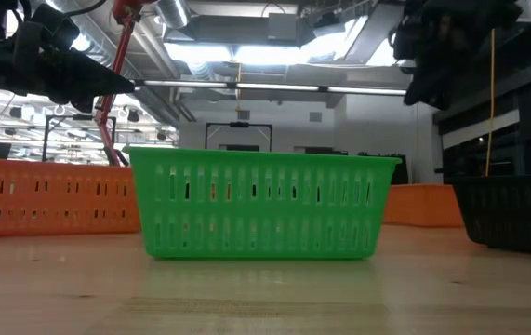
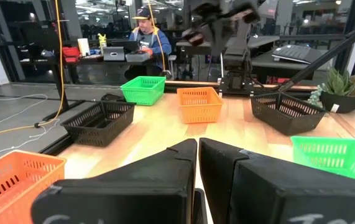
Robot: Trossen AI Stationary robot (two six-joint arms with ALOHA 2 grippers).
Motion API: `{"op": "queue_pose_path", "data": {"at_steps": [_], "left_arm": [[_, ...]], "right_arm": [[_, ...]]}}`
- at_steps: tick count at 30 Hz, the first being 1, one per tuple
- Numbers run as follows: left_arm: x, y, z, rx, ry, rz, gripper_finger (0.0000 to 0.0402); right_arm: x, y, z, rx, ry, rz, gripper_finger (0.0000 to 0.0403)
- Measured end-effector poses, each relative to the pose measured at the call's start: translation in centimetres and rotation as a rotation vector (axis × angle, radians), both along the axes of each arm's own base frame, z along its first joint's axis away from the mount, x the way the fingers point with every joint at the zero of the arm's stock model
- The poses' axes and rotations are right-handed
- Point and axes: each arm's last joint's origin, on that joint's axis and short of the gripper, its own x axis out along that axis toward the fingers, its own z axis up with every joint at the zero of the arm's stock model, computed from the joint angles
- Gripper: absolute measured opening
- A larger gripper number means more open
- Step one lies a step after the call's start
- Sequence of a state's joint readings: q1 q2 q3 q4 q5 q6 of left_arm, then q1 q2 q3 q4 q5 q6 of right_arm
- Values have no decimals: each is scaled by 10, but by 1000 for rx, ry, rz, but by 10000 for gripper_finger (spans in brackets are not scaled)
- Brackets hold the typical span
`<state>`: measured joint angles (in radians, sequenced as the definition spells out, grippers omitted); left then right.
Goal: Stack baskets by color
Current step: Stack the bottom black bin on top of the top black bin
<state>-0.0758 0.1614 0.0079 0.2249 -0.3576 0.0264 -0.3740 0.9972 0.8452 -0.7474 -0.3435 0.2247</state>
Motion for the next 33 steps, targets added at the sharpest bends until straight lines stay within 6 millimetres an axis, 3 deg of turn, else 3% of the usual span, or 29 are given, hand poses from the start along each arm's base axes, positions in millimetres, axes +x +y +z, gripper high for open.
{"op": "queue_pose_path", "data": {"at_steps": [7, 18, 22, 28, 33], "left_arm": [[0, 0, 0, 1, 0, 0, 11], [0, 0, 0, 1, 0, 0, 11], [0, 0, 0, -2, 0, 0, 11], [0, 0, 0, -23, -7, -2, 11], [0, 0, 0, -23, -7, -2, 11]], "right_arm": [[10, 43, -4, -171, 36, 268, 0], [11, 67, -3, -14, 31, 304, 2], [13, 72, -4, 59, 28, 359, 34], [22, 75, -11, -11, 46, 417, 103], [34, 81, -25, -34, 96, 484, 120]]}}
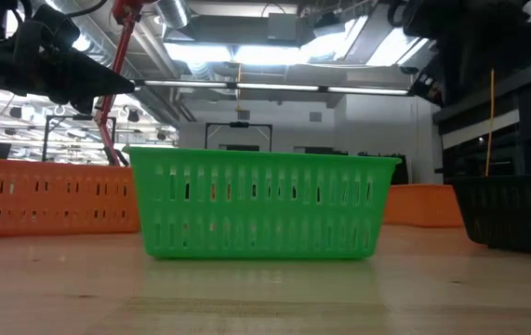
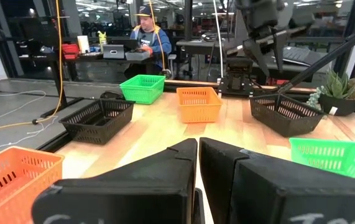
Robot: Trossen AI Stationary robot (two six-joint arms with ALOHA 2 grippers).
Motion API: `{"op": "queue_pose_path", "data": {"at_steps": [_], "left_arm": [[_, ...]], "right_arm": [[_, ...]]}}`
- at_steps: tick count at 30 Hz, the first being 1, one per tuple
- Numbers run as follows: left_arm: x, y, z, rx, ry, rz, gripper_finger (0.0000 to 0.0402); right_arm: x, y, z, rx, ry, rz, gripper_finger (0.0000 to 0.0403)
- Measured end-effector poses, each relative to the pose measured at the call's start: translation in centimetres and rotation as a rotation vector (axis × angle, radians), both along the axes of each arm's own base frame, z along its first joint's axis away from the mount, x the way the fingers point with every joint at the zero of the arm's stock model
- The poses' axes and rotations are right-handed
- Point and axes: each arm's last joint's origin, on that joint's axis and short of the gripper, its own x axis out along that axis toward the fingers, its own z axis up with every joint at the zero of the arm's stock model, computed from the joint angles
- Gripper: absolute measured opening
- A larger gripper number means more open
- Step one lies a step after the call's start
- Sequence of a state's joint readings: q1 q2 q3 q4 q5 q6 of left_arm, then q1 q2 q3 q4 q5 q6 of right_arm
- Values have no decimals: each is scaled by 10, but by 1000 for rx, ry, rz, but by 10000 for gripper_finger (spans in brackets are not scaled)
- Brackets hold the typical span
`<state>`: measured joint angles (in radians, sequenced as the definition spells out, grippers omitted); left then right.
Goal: Stack baskets by color
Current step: Stack the bottom black bin on top of the top black bin
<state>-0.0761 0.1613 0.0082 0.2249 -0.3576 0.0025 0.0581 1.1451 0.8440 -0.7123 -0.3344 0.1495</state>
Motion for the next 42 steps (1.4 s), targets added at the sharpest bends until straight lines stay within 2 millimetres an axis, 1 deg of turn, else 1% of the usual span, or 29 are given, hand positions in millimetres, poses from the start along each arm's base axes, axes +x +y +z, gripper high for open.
{"op": "queue_pose_path", "data": {"at_steps": [7, 13, 16, 19, 26, 31, 34, 36, 38, 39, 41, 42], "left_arm": [[0, 0, 0, 0, 0, 0, 11], [0, 0, 0, 0, 0, 0, 11], [0, 0, 0, 0, 0, 0, 11], [0, 0, 0, 0, 0, 0, 11], [0, 0, 0, 0, 0, 0, 11], [0, 0, 0, 0, 0, 0, 11], [0, 0, 0, 0, 0, 0, 11], [0, 0, 0, 0, 1, 0, 11], [0, 0, 0, 0, 1, 0, 11], [0, 0, 0, 0, 1, 0, 11], [0, 0, 0, 0, 1, 0, 11], [0, 0, 0, 0, 0, 0, 11]], "right_arm": [[19, 11, -34, -60, 137, 131, 121], [28, 16, -57, -89, 222, 203, 121], [30, 17, -62, -159, 230, 226, 121], [30, 16, -64, -215, 231, 218, 121], [28, 20, -67, -221, 271, 231, 121], [30, 25, -83, -231, 359, 259, 121], [34, 27, -96, -282, 403, 250, 116], [37, 27, -104, -303, 430, 203, 107], [41, 27, -111, -304, 453, 156, 88], [41, 27, -112, -303, 461, 141, 72], [43, 27, -113, -313, 467, 146, 27], [43, 28, -113, -315, 463, 155, 15]]}}
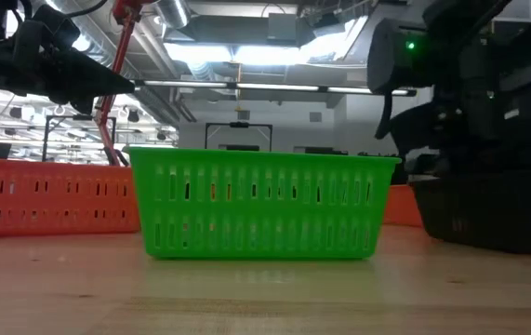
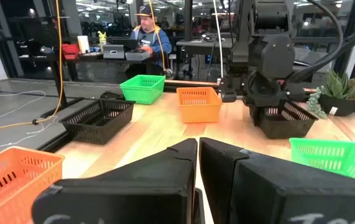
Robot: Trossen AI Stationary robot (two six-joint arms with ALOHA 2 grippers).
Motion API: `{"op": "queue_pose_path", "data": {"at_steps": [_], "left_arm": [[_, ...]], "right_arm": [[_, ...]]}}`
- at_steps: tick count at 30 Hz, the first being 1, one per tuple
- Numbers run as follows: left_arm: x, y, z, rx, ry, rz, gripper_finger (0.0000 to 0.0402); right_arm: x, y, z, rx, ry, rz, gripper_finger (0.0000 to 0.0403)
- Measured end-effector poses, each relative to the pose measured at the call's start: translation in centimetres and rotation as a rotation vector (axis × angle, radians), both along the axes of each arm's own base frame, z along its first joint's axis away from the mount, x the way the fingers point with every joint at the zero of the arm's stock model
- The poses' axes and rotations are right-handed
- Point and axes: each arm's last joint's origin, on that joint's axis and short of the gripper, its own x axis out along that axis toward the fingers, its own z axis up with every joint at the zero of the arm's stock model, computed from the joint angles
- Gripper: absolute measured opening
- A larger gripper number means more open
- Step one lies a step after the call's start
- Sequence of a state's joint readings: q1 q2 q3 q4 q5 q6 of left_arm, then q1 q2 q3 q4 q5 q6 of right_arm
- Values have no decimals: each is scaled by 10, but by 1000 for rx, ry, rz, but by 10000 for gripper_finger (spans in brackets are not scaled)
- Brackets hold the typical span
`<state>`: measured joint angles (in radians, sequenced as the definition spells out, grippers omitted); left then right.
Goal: Stack baskets by color
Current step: Stack the bottom black bin on top of the top black bin
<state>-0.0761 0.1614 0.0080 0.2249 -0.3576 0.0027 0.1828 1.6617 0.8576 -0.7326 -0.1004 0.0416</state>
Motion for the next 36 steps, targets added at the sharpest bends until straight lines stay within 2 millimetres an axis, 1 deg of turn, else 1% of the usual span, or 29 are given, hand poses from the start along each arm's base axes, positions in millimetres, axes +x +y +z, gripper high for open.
{"op": "queue_pose_path", "data": {"at_steps": [3, 6, 7, 9, 11, 14, 17, 19, 22, 25, 27, 29, 31, 33, 36], "left_arm": [[0, 0, 0, 0, 0, 0, 11], [0, 0, -1, 1, 6, 0, 11], [0, 0, 0, 1, 5, 0, 11], [0, 0, -1, 1, 7, 0, 11], [0, 0, -1, 1, 7, 0, 11], [0, 0, -1, 1, 7, 0, 11], [0, 0, -1, 1, 7, 0, 11], [0, 0, -1, 1, 7, 0, 11], [0, 0, -1, 1, 7, 0, 11], [0, 0, -1, 1, 7, 0, 11], [0, 0, -1, 1, 7, 0, 11], [0, 0, -1, 1, 7, 0, 11], [0, 0, -1, 1, 7, 1, 11], [0, 0, -1, 3, 9, 0, 11], [0, 0, -1, 8, 10, 1, 11]], "right_arm": [[9, 7, 7, 17, -32, 7, 5], [23, 14, 27, 19, -89, 31, 3], [28, 15, 35, -5, -107, 44, 2], [37, 15, 54, -87, -153, 72, 2], [49, 13, 74, -219, -234, 84, 2], [66, -3, 105, -471, -339, 118, 1], [81, -30, 133, -665, -395, 140, 1], [88, -57, 148, -730, -418, 123, 1], [92, -104, 167, -760, -449, 75, 1], [88, -156, 176, -710, -509, 35, 0], [80, -190, 177, -660, -563, -1, 0], [72, -223, 173, -637, -589, -37, 0], [64, -249, 162, -633, -543, -44, 0], [58, -270, 148, -630, -492, 3, 0], [57, -291, 130, -611, -472, 59, 0]]}}
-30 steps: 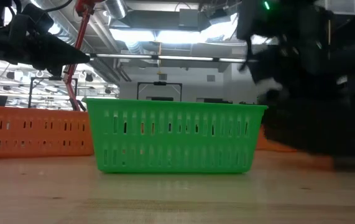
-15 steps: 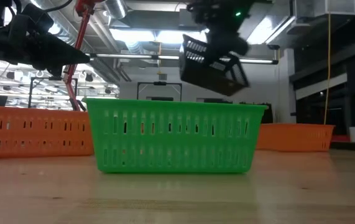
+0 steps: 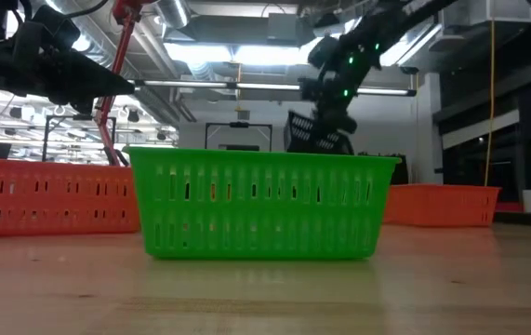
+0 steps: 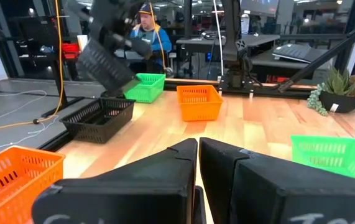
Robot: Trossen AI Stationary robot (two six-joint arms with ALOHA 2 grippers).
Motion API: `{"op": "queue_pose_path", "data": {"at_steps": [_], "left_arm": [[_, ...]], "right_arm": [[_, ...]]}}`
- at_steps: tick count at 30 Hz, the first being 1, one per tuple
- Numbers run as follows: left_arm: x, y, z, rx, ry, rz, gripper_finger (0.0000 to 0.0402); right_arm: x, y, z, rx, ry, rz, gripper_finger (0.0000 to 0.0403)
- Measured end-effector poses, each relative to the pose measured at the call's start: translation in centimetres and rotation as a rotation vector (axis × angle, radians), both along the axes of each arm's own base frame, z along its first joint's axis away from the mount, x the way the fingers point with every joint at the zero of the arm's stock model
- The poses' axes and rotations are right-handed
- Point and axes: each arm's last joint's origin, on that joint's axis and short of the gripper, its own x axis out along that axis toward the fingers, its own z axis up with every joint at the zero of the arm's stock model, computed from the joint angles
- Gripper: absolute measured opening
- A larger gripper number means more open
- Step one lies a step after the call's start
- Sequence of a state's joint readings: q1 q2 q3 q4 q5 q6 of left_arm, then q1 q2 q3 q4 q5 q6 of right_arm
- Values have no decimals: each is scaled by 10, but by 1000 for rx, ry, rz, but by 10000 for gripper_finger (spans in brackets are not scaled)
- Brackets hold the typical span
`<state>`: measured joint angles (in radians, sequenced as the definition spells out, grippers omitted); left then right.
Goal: Stack baskets by color
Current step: Stack the bottom black bin on top of the top black bin
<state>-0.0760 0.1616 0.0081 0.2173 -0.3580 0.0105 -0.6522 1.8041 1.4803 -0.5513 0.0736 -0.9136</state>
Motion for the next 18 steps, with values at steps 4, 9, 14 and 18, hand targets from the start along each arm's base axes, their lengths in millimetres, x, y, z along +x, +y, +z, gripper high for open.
{"op": "queue_pose_path", "data": {"at_steps": [4, 9, 14, 18], "left_arm": [[0, 0, 0, 0, 0, 0, 11], [0, 0, 0, 0, 0, 0, 11], [0, 0, 0, 0, 0, 0, 11], [0, 0, 0, 0, 1, 0, 11]], "right_arm": [[3, -14, -22, 12, 34, -26, 0], [6, -17, -27, -11, 45, -60, 0], [5, -19, -26, -50, 56, -115, 11], [6, -19, -26, -37, 43, -128, 38]]}}
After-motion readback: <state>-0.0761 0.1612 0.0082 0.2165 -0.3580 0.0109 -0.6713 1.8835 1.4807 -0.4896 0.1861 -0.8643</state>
